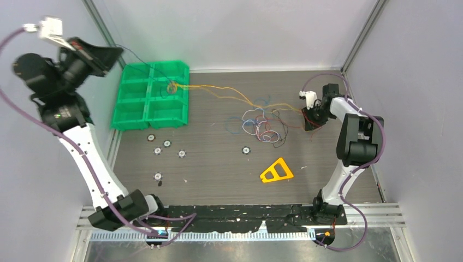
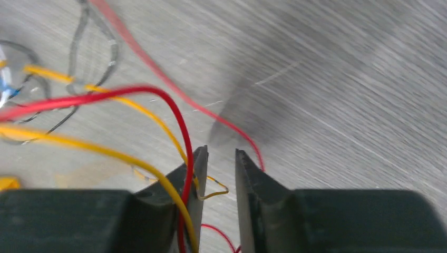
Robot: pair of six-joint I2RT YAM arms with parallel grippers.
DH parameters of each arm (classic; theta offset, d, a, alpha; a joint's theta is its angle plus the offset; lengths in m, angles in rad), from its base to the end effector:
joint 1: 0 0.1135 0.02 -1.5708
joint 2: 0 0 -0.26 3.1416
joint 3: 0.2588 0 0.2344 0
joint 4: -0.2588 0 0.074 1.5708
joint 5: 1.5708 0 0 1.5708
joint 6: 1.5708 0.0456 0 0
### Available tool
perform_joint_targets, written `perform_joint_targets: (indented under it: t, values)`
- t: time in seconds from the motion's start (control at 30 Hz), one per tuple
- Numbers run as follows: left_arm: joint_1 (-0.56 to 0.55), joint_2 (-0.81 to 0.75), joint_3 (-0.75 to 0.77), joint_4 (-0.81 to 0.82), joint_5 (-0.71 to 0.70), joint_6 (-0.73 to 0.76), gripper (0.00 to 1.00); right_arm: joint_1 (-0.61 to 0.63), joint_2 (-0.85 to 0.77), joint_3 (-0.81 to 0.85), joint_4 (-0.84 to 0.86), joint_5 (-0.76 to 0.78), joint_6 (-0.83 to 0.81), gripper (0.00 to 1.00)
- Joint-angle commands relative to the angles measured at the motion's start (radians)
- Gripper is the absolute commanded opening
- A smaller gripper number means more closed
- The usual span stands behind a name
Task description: Untangle the cables
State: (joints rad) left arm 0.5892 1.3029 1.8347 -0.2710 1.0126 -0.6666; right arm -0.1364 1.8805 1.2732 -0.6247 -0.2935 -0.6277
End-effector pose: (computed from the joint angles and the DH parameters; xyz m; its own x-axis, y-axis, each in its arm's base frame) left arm 0.1968 0.0850 0.5561 -0.0708 -0.4412 -0.8946 0.4367 0.7926 -0.4255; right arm 0.3571 -0.0357 0.1701 -0.7768 -0.4608 -0.4292 -0.5205 0.8535 0.0257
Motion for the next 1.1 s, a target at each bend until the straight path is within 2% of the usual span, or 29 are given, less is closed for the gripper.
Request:
perform_joint_targets:
  t: [0.0,0.1,0.17,0.27,0.37,0.47,0.5,0.53,0.57,0.63,0.73,0.93,0.97,1.0,1.03,1.07]
  values:
    - [-0.266,-0.105,-0.190,0.111,0.007,0.012,0.00,0.084,-0.081,0.085,-0.155,-0.224,-0.004,0.50]
    - [-0.459,-0.122,-0.292,0.111,-0.031,0.024,0.00,0.130,-0.127,0.146,-0.264,-0.319,-0.011,0.81]
    - [-0.556,-0.113,-0.328,0.114,-0.051,0.039,0.00,0.179,-0.151,0.207,-0.343,-0.382,-0.026,0.88]
    - [-0.672,-0.081,-0.327,0.134,-0.061,0.022,0.00,0.201,-0.166,0.321,-0.433,-0.494,-0.008,0.91]
    - [-0.752,-0.042,-0.302,0.153,-0.062,-0.008,0.00,0.237,-0.206,0.377,-0.396,-0.588,0.131,0.93]
    - [-0.794,-0.007,-0.290,0.219,-0.057,-0.092,0.00,0.282,-0.262,0.361,-0.161,-0.646,0.322,0.94]
    - [-0.804,0.005,-0.289,0.245,-0.054,-0.125,0.00,0.313,-0.297,0.343,-0.097,-0.661,0.439,0.96]
    - [-0.814,0.017,-0.290,0.275,-0.051,-0.155,0.00,0.333,-0.314,0.307,0.044,-0.660,0.492,0.97]
    - [-0.825,0.029,-0.296,0.313,-0.046,-0.187,0.00,0.372,-0.346,0.289,0.113,-0.655,0.585,0.99]
    - [-0.842,0.051,-0.306,0.372,-0.034,-0.245,0.00,0.436,-0.377,0.255,0.272,-0.635,0.681,0.96]
    - [-0.870,0.091,-0.292,0.399,-0.011,-0.288,0.00,0.543,-0.384,0.249,0.403,-0.577,0.702,0.95]
    - [-0.885,0.125,-0.257,0.376,-0.014,-0.288,0.00,0.677,-0.304,0.295,0.414,-0.514,0.635,0.98]
    - [-0.884,0.127,-0.247,0.375,-0.014,-0.286,0.00,0.686,-0.294,0.291,0.401,-0.503,0.618,0.91]
    - [-0.883,0.128,-0.236,0.371,-0.014,-0.283,0.00,0.694,-0.279,0.287,0.394,-0.485,0.587,0.72]
    - [-0.880,0.130,-0.221,0.359,-0.015,-0.273,0.00,0.696,-0.272,0.274,0.378,-0.475,0.572,0.62]
    - [-0.873,0.131,-0.204,0.335,-0.016,-0.259,0.00,0.697,-0.263,0.266,0.368,-0.451,0.547,0.45]
